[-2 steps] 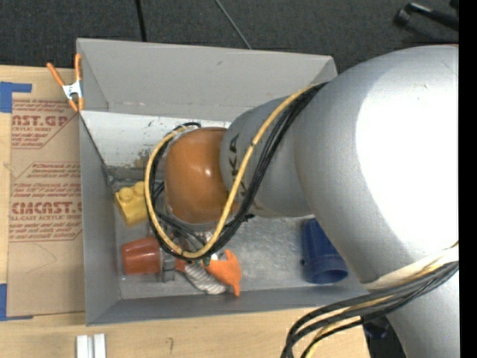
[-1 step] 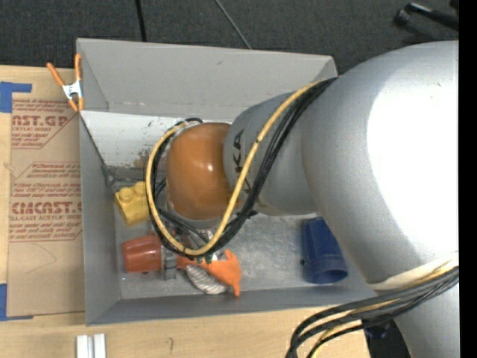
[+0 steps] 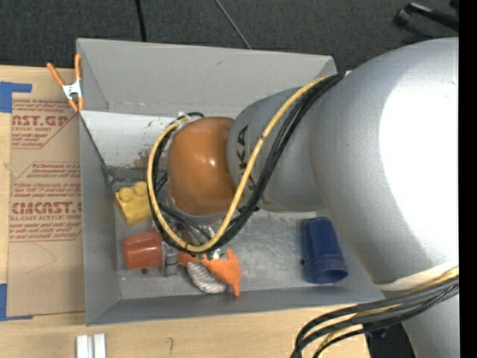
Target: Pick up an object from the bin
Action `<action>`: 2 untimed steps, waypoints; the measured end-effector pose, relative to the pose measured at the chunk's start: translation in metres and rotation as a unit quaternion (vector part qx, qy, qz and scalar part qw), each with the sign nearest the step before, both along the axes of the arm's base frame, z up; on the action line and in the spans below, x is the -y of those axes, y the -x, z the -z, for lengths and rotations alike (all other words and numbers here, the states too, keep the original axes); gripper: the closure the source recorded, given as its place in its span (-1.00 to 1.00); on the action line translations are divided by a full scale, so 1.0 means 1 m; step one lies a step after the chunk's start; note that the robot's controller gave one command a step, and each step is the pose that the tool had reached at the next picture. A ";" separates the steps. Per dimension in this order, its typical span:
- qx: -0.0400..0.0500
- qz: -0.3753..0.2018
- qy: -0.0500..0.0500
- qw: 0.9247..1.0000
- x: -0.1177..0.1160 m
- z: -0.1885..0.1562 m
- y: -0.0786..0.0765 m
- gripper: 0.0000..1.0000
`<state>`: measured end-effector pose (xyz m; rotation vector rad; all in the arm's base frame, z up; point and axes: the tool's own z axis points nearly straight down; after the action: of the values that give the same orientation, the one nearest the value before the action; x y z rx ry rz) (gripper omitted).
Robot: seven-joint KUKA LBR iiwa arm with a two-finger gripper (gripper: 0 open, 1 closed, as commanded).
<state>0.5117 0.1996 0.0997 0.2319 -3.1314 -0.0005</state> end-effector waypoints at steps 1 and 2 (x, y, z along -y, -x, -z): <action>0.002 0.000 -0.001 1.000 0.000 -0.009 -0.001 1.00; 0.000 0.000 0.000 1.000 0.000 -0.016 0.000 1.00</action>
Offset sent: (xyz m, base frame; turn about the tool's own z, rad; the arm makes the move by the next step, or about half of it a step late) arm 0.0000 -0.0001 0.0520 0.0000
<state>0.5117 0.1998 0.1161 0.2323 -3.1315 -0.0006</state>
